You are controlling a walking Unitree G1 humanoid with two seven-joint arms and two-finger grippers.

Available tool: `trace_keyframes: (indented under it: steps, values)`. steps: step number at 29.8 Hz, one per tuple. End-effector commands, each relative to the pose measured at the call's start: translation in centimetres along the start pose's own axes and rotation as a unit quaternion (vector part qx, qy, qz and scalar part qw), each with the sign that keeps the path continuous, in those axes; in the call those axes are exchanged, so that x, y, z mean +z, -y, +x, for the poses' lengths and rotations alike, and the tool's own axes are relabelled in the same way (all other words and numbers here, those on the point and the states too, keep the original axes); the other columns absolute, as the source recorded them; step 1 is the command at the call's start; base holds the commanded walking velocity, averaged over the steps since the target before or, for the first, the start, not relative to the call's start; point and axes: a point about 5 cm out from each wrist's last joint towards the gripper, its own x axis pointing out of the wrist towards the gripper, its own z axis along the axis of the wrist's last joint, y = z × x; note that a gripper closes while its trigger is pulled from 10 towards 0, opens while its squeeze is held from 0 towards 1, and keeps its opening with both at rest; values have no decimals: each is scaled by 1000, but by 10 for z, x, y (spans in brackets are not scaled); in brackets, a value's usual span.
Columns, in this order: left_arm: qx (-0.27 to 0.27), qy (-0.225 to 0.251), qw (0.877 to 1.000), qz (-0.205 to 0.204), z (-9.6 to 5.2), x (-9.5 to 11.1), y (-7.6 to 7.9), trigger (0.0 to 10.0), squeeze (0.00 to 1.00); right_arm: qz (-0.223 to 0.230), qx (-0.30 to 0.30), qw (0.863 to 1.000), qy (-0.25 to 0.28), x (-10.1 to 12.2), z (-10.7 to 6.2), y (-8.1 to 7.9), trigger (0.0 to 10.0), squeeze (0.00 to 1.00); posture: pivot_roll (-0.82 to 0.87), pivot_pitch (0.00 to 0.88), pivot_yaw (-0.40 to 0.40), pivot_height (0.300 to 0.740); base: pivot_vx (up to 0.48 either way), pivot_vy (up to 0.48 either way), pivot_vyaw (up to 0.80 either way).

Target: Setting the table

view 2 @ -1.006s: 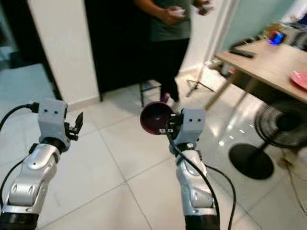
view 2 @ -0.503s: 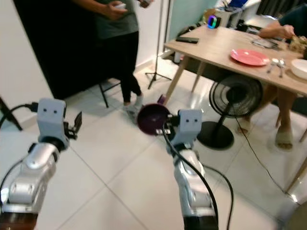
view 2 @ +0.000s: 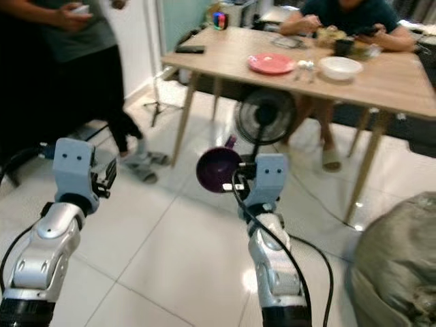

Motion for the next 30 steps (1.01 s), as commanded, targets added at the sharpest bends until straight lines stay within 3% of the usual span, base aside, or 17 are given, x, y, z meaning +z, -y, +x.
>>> trace_keyframes:
  steps: [1, 18, 25, 30]
  values:
    - [5, -13, 1000, -2, -2, -6, -2, 10000, 0, 6, 3, 1000, -6, -3, -2, -3, 10000, 0, -68, 0, 91, 740, 0, 0, -800]
    - [12, -4, 1000, -9, -1, -3, -6, 10000, 0, 7, 4, 1000, -1, -2, -2, -4, 10000, 0, -60, 0, 90, 740, 0, 0, -800]
    - [22, 5, 1000, -2, 0, 0, -8, 10000, 0, 16, 13, 1000, 14, 1, -1, -8, 10000, 0, -50, 0, 91, 740, 0, 0, -57]
    - [35, 3, 999, 12, 2, -1, -8, 10000, 0, 18, 14, 1000, 17, 2, -1, -9, 10000, 0, -52, 0, 88, 740, 442, 0, 0]
